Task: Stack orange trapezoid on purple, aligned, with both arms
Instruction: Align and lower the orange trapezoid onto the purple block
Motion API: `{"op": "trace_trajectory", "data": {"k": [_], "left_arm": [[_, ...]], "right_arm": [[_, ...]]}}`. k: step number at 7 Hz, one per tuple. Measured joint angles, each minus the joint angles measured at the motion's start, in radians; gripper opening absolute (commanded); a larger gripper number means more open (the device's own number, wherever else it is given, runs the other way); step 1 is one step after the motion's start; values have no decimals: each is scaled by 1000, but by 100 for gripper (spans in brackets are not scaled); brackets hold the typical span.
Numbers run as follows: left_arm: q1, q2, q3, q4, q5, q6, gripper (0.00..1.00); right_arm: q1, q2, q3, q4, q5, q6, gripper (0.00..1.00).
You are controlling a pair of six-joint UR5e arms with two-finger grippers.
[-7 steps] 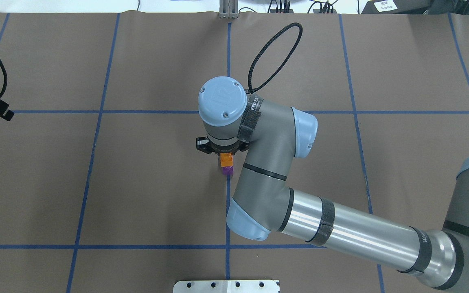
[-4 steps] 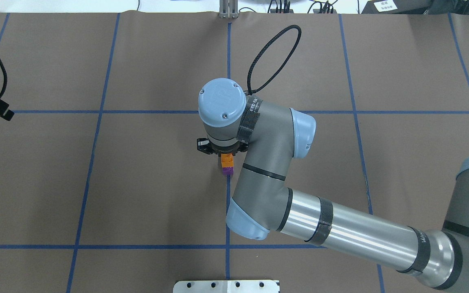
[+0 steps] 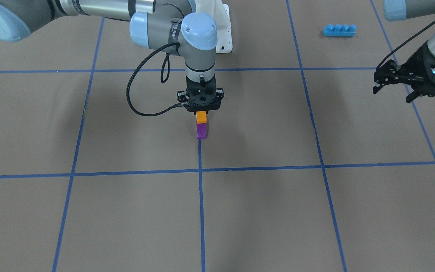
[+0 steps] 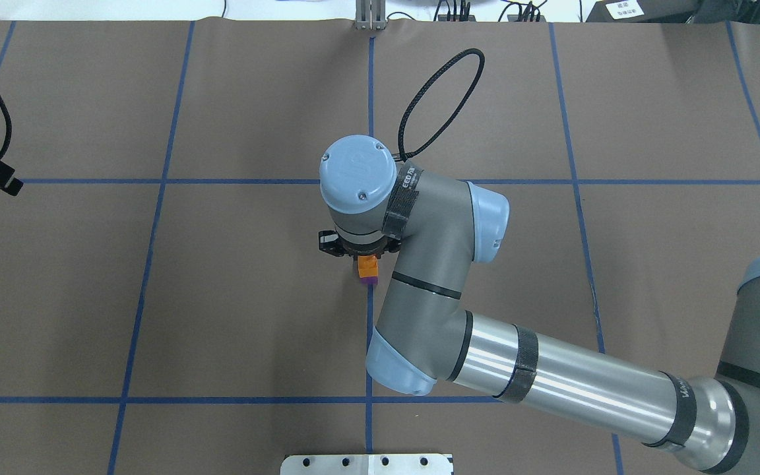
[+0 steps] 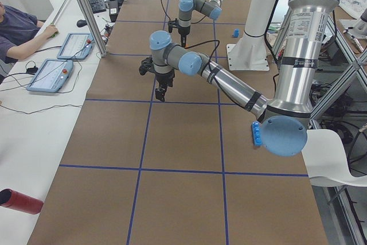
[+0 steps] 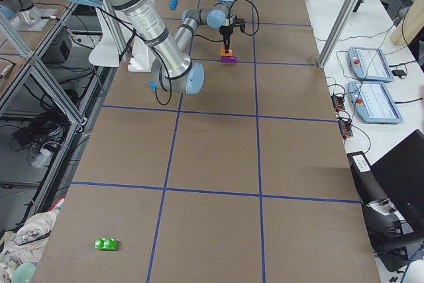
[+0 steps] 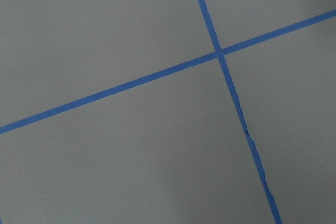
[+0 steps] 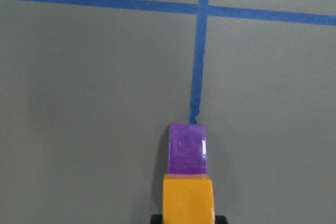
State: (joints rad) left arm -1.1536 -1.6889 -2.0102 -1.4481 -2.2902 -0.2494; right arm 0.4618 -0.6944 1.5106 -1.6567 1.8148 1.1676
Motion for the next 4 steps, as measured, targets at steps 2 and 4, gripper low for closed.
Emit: {"op": "trace_trajectory", "data": {"k": [2, 4], "left_arm": [[0, 0, 0, 0, 0, -1, 100], [0, 0, -1, 0, 0, -1, 100]], "right_arm": [[-2, -1, -14, 3, -5, -1, 0], [-2, -1, -49, 56, -11, -1, 0]]}}
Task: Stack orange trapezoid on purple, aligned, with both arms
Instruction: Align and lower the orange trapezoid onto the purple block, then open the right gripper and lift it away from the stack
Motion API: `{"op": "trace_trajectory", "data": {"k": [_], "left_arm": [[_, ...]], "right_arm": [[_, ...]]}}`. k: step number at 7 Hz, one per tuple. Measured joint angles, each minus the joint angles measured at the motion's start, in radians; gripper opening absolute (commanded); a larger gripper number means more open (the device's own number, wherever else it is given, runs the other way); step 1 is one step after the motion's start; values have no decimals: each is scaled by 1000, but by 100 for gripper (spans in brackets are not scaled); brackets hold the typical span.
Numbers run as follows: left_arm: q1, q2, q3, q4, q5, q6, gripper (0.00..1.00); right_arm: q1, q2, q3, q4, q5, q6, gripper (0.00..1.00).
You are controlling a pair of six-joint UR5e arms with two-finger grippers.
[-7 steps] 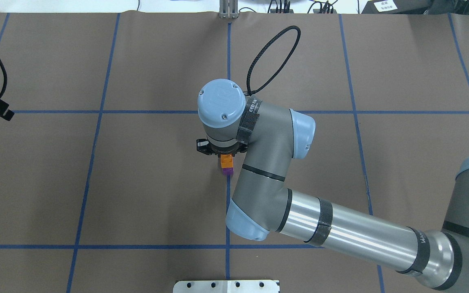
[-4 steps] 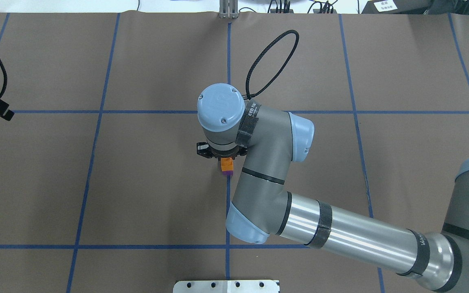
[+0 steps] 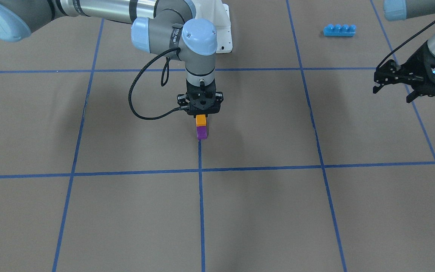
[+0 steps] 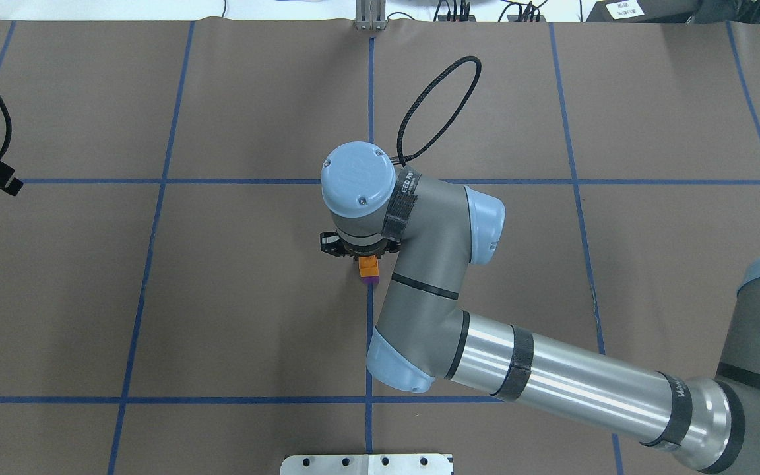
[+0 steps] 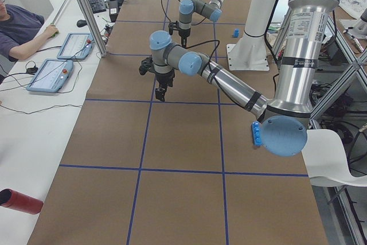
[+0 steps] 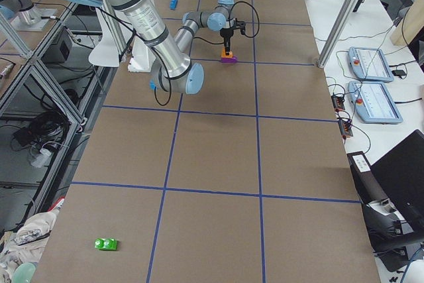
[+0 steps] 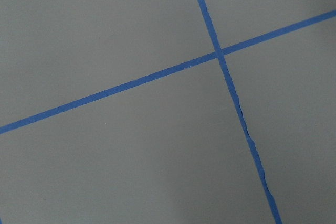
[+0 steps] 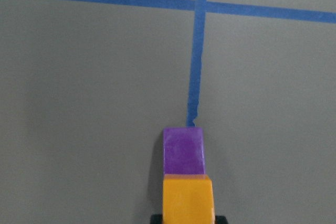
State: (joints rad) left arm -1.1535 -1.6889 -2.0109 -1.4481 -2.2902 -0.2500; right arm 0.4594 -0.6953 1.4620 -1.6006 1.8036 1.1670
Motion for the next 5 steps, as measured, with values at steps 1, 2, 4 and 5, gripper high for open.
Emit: {"op": "trace_trajectory", "data": {"k": [1, 2, 4, 5], "left_arm": [[0, 0, 0, 0, 0, 0, 100], [0, 0, 0, 0, 0, 0, 100], [0, 0, -1, 0, 0, 0, 100], [0, 0, -1, 0, 0, 0, 100]], "right_arm": [[-1, -1, -14, 24, -1, -1, 64], [-3, -1, -20, 35, -3, -5, 99], [-11, -2, -23, 39, -8, -9, 100], [-11, -2, -21, 39, -11, -7, 100]]}}
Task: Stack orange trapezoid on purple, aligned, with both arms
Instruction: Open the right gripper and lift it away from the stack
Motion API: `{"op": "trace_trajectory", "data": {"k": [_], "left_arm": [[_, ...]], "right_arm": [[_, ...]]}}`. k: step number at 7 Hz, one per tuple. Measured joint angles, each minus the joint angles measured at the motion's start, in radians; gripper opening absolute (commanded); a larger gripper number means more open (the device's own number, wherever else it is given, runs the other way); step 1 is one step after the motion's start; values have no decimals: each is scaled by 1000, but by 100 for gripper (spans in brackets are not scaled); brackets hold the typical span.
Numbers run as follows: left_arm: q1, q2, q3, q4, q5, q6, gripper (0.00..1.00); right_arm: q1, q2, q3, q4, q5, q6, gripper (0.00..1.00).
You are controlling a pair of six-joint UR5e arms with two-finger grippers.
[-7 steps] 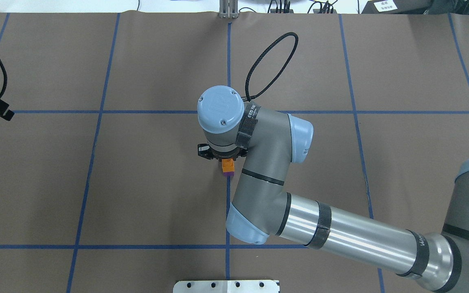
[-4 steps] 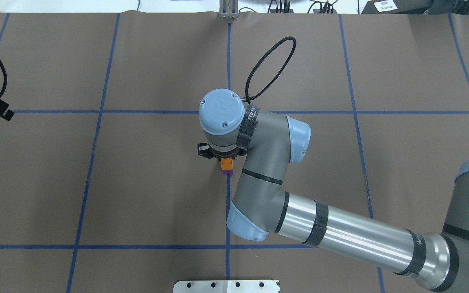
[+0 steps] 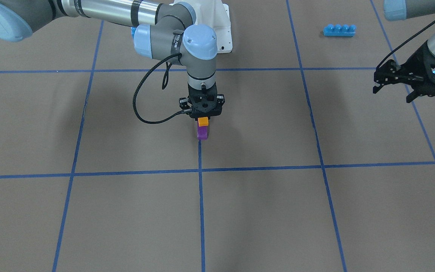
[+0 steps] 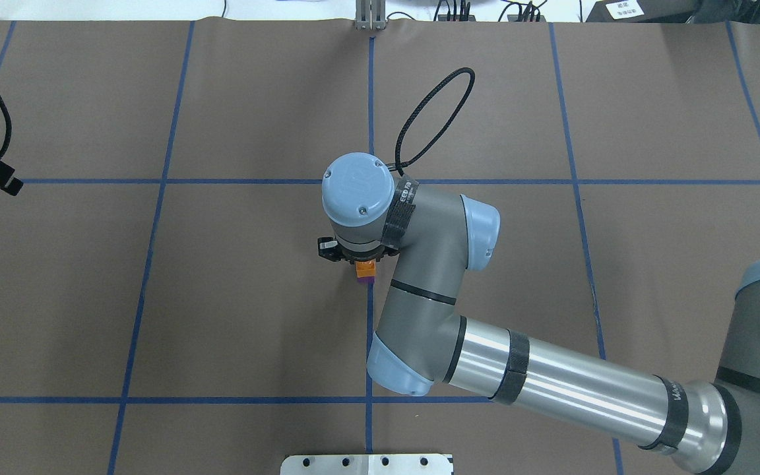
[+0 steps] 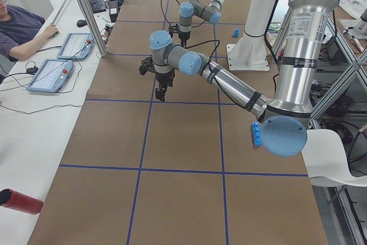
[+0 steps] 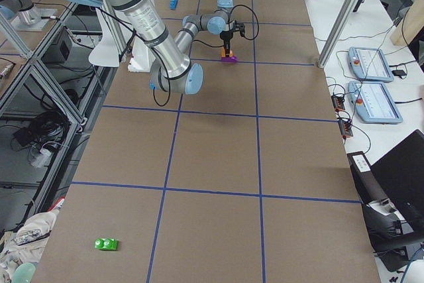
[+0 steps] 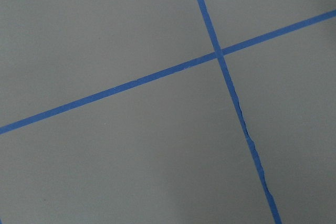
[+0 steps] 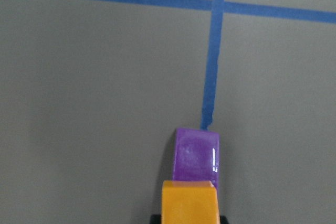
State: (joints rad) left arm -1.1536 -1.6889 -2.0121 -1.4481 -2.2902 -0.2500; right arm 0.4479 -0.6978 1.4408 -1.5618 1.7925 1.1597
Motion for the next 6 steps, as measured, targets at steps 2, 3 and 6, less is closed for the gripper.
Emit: {"op": "trace_trajectory", "data": {"k": [2, 3, 6], "left_arm": [[0, 0, -1, 0, 0, 0, 100], [0, 0, -1, 0, 0, 0, 100], [-6, 9, -3, -1, 5, 5, 100]], "right_arm": [[8, 4, 11, -7, 2, 3, 100], [26, 7, 15, -10, 9, 2, 100], [151, 1, 149, -200, 76, -87, 100]]}}
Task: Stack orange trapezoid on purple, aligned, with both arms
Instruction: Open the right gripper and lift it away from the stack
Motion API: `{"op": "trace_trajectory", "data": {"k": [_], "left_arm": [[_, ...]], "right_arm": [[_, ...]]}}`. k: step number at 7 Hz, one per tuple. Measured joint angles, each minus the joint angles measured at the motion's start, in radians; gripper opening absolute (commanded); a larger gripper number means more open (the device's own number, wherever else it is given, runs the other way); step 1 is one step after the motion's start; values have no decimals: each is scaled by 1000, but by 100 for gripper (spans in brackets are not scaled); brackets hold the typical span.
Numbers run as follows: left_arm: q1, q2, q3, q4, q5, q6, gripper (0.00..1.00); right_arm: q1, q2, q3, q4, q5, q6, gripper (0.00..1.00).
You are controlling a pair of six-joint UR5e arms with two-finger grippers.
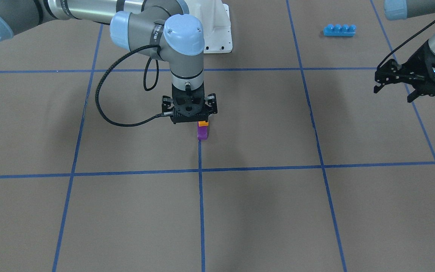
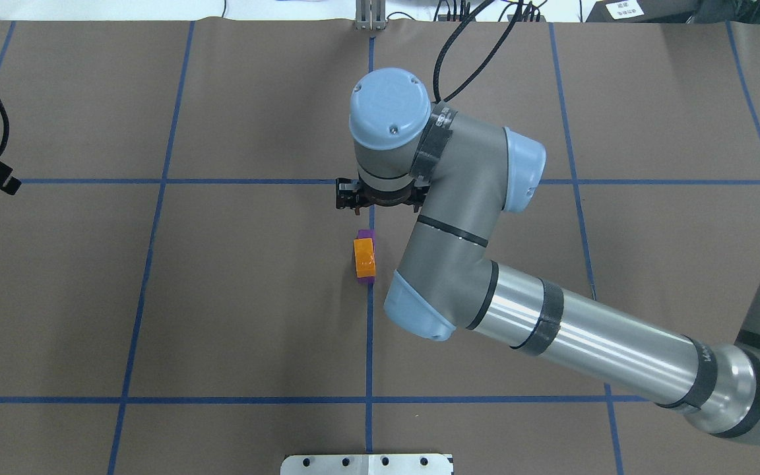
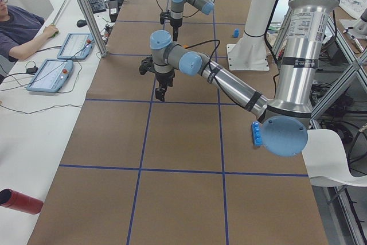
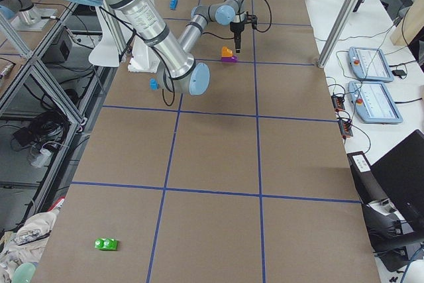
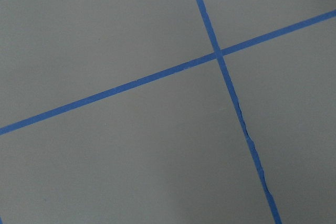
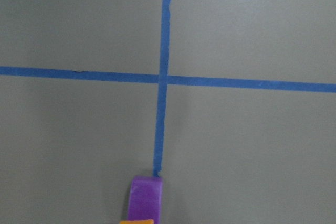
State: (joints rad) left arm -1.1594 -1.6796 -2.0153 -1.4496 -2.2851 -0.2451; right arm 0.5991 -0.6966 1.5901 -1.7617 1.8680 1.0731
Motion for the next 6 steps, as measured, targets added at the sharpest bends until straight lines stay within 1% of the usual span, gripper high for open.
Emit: {"op": "trace_trajectory", "data": {"k": [1, 2, 3, 4, 5, 6], "left_arm": [[-12, 14, 1, -1, 5, 6, 100], [-39, 29, 3, -2, 8, 16, 100], [-83, 50, 8, -1, 9, 61, 100], [-136, 75, 20, 3, 8, 145, 100], [-184, 110, 33, 7, 4, 228, 100], [-212, 159, 45, 5, 3, 278, 100]], "right_arm": [[61, -14, 68, -92, 37, -88, 100], [136, -58, 120, -138, 91, -188, 100], [218, -133, 168, -155, 144, -305, 100], [293, -220, 216, -161, 187, -419, 100], [364, -314, 252, -150, 225, -531, 100], [434, -406, 267, -111, 260, -634, 100]]}}
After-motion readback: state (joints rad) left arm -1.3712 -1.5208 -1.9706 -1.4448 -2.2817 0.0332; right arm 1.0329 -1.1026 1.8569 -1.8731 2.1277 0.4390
